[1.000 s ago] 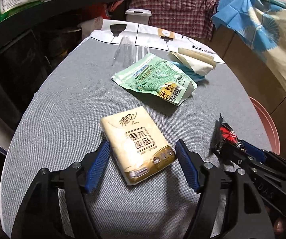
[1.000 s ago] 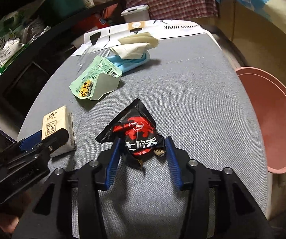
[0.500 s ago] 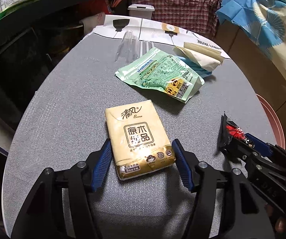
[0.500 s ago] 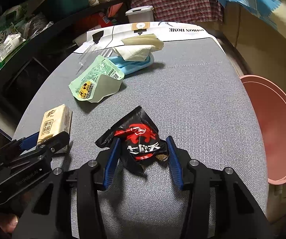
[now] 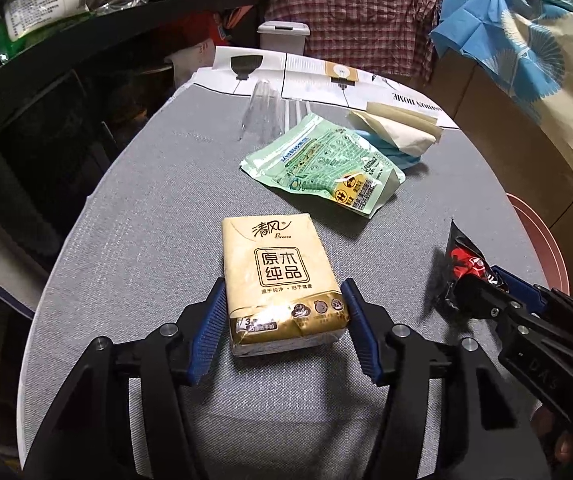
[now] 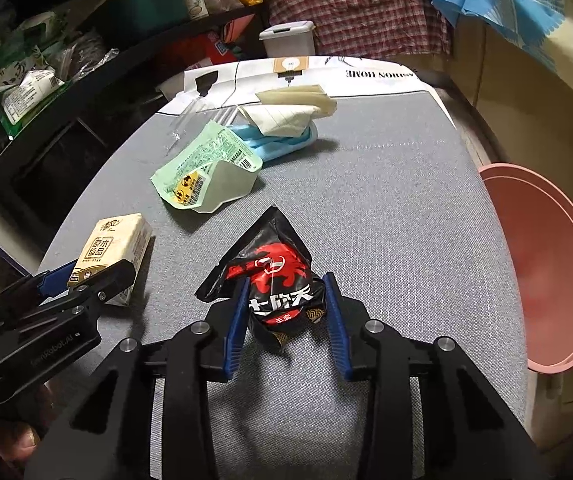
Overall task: Collect trash
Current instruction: 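Grasp the beige tissue pack with the left gripper while the right lifts the red packet, then carry the tissue pack and red packet over the pink bin with both grippers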
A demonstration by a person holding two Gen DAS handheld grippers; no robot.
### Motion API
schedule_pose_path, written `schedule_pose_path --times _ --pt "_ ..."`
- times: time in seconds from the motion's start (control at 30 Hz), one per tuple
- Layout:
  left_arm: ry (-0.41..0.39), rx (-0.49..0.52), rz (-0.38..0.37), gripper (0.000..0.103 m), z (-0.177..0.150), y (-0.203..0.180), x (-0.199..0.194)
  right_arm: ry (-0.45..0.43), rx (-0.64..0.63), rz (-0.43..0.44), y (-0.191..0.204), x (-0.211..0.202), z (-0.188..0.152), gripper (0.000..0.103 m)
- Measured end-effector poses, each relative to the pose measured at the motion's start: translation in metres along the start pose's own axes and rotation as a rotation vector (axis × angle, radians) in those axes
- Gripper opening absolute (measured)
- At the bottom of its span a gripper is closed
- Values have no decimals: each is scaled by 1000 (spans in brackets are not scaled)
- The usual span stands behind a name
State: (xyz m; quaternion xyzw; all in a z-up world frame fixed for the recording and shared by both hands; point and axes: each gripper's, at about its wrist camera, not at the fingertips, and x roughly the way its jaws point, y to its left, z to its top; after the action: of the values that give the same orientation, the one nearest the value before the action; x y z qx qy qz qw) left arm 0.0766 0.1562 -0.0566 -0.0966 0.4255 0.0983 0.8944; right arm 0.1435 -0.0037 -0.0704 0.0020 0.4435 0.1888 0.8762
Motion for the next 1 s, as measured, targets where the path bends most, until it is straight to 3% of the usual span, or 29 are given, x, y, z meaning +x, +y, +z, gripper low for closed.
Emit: schedule_pose_path --times 1.0 --pt "-141 21 -47 56 -1 -8 -67 -165 20 -53 -13 -88 17 36"
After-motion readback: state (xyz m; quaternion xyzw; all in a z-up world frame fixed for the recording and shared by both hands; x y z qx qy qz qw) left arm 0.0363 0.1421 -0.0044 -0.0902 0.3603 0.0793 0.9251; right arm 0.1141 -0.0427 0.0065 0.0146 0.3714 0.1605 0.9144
